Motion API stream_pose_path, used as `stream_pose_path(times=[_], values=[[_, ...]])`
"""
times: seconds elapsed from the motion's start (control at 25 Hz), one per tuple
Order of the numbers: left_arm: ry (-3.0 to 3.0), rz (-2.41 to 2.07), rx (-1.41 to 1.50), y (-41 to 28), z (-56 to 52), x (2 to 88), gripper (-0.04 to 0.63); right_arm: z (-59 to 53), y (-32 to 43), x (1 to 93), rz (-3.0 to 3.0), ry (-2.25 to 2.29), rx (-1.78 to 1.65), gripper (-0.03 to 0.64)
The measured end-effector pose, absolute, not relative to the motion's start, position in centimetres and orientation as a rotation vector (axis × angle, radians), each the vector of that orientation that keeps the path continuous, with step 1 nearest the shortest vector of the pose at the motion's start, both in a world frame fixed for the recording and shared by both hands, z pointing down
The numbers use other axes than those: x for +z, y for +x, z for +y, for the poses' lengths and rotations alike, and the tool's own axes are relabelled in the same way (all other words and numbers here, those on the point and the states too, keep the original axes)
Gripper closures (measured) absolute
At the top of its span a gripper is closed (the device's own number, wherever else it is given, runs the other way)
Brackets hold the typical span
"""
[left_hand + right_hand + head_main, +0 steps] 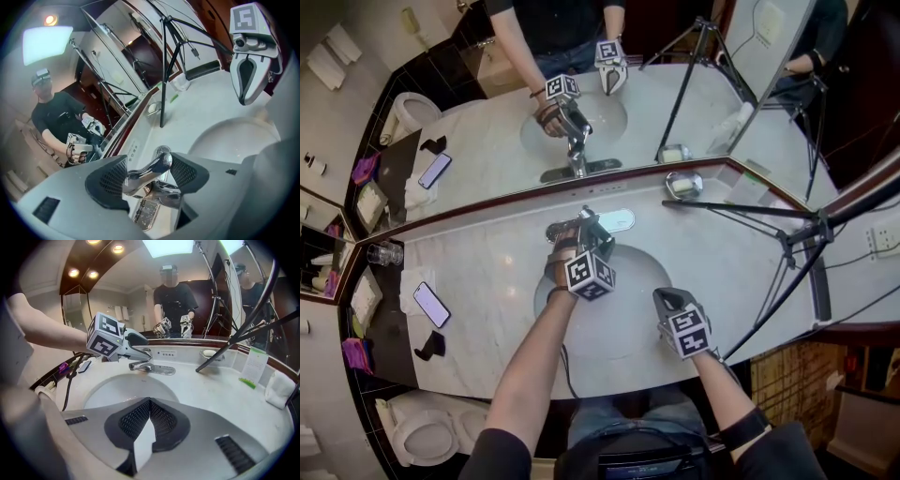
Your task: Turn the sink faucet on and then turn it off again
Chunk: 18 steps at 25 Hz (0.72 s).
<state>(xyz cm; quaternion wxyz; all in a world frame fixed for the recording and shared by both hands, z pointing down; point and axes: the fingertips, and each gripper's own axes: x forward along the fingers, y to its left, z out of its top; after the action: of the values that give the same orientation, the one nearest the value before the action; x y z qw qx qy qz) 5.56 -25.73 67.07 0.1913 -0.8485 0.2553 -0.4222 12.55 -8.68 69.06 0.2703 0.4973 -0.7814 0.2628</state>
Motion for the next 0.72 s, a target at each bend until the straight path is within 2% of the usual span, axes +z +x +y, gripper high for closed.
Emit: stream_pose_path(times=[0.28,0.72], values=[[-2.442,0.775,-1.133,5.4,-25.9,67.2,0.351,-8.6,12.3,68.7,-2.107,1.343,0.726,0.6],[-2.513,0.852,-1.083,4.7,-27.4,65.4,0.37,-8.6,12.0,68.6,-2.112,1.335,0.733,0.6]])
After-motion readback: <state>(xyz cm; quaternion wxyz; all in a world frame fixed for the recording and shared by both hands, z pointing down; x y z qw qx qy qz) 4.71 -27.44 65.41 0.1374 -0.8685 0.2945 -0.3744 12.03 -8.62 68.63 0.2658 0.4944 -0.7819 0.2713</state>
